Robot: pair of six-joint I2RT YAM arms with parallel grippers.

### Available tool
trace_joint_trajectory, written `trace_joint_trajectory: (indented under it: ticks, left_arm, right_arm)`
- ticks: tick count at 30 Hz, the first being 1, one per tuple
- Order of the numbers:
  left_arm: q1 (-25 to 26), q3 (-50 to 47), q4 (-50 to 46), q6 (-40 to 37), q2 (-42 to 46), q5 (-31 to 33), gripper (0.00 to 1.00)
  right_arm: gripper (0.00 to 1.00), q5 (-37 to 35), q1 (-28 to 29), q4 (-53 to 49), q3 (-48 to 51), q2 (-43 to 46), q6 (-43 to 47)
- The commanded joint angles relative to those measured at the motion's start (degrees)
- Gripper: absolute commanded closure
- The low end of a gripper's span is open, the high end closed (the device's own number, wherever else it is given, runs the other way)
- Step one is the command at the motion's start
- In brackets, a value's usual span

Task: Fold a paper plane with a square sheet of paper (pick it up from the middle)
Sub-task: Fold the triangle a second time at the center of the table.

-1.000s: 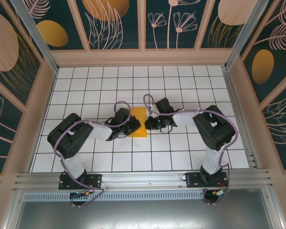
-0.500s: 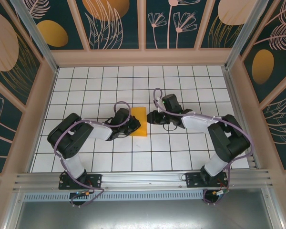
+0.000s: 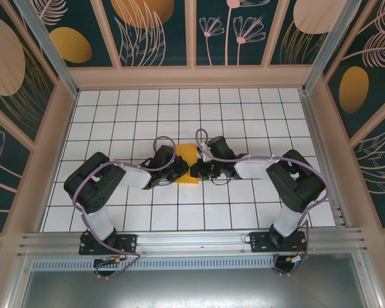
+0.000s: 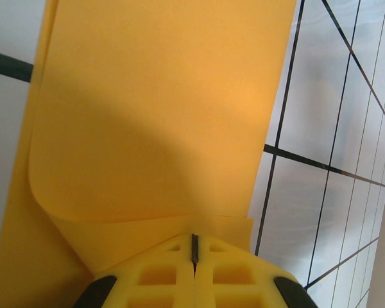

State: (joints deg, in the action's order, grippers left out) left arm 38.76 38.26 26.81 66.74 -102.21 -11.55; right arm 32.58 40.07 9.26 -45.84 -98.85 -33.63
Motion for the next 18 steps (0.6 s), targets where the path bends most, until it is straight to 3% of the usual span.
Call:
trace_joint_trajectory:
  ticks: [1, 18]
  left_arm:
    - [-0.06, -0.55, -2.2, -0.32, -1.56, -0.28, 1.0]
    - [-0.02, -0.47, -2.28, -0.4, -2.1, -0.53, 1.0]
  right_arm:
    - [0.97, 0.12, 0.62, -0.05, -0.17, -1.65, -0.63]
    - [0.97, -2.0, 0.36, 0.0, 4.71, -4.56, -1.15]
